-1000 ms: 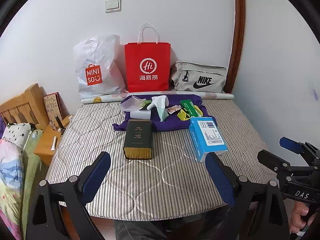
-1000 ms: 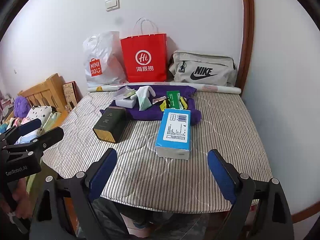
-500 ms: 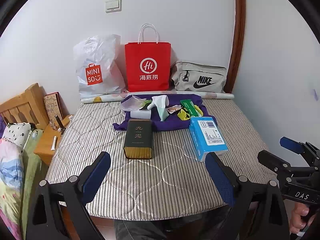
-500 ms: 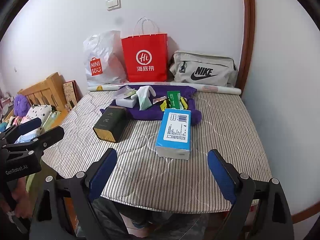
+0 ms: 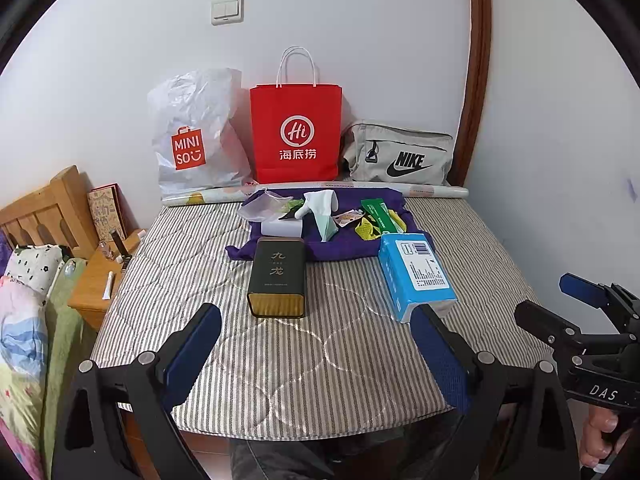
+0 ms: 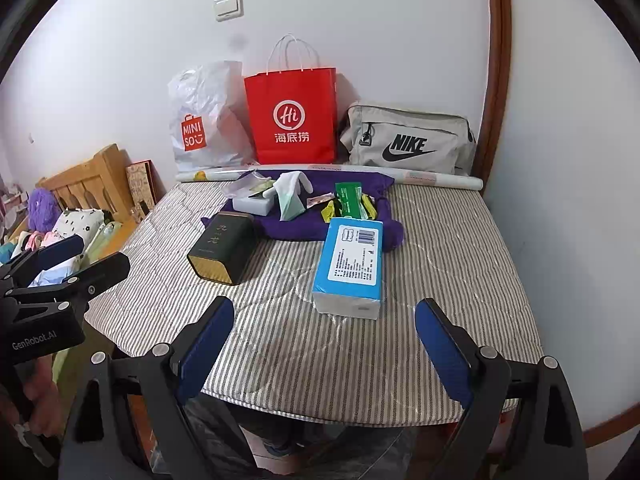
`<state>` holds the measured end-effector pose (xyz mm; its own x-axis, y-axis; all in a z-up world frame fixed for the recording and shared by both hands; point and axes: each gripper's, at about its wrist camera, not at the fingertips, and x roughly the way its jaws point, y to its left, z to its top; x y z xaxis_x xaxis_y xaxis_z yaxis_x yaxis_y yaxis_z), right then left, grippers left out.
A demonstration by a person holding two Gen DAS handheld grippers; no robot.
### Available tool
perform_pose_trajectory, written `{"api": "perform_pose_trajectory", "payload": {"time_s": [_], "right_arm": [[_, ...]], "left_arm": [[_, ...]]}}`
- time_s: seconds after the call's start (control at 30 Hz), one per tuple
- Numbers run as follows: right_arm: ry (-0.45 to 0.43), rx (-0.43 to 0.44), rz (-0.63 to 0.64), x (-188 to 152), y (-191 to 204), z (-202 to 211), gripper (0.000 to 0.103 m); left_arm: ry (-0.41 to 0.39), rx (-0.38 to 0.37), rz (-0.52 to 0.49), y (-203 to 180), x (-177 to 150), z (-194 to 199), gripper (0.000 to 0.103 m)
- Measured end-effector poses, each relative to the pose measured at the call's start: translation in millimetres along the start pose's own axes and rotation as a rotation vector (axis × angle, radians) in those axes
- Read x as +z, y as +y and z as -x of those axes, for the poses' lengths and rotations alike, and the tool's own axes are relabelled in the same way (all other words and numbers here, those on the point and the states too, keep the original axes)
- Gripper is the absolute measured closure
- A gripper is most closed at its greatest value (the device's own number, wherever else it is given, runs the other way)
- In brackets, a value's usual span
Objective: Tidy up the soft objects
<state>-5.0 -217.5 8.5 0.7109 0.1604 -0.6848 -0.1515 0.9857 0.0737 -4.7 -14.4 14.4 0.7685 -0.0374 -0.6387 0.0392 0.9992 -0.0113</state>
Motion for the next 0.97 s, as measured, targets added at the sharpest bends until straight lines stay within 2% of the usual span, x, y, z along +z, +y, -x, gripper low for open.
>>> {"api": "perform_pose_trajectory", "payload": {"time_s": [0.97], "right_arm": [[0.014,0.004,0.016,0.3,2.7,-9.2,0.012]], "left_arm": [[0.007,-0.006,-0.006,-0.7,-0.9,-9.4,0.007]]}}
